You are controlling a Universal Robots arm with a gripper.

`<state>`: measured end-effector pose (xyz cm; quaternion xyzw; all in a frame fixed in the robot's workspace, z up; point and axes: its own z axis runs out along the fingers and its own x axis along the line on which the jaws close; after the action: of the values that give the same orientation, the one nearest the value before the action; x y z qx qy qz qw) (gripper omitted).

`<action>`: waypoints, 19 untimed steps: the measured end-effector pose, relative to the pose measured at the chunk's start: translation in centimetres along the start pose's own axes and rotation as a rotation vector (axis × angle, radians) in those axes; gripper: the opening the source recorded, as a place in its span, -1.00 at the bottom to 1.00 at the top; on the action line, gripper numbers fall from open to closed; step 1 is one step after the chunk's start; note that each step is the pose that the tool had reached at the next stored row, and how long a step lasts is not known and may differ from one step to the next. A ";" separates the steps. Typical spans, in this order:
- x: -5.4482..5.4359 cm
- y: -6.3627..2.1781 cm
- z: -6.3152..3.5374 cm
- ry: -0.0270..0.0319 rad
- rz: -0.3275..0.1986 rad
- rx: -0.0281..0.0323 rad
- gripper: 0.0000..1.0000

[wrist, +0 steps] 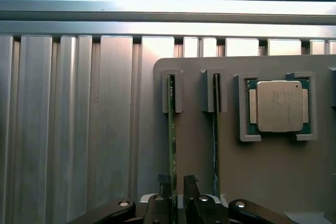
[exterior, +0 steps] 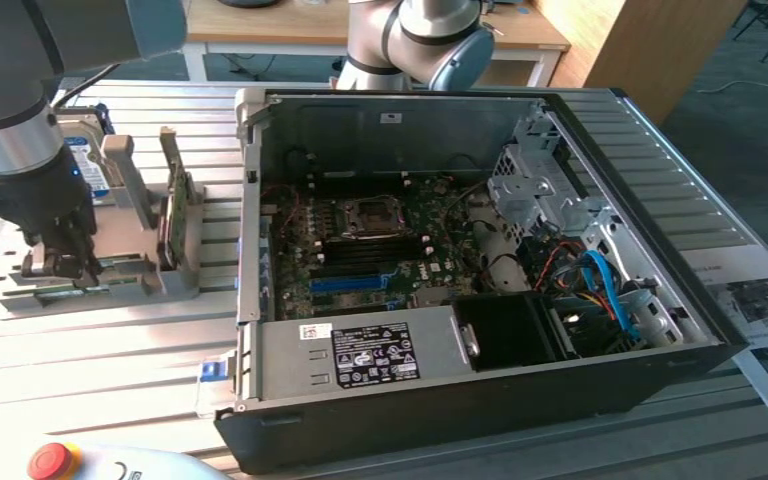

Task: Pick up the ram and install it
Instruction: 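Pick up the ram and move it above insertion slot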

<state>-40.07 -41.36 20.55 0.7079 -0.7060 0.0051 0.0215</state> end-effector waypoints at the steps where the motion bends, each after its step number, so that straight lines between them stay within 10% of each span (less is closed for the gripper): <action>1: 0.0 0.00 0.03 0.0002 0.000 -0.0002 -0.52; 19: 0.0 0.00 0.14 0.0000 0.000 0.0001 -0.52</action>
<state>-40.07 -41.31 20.41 0.7079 -0.7060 0.0051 0.0214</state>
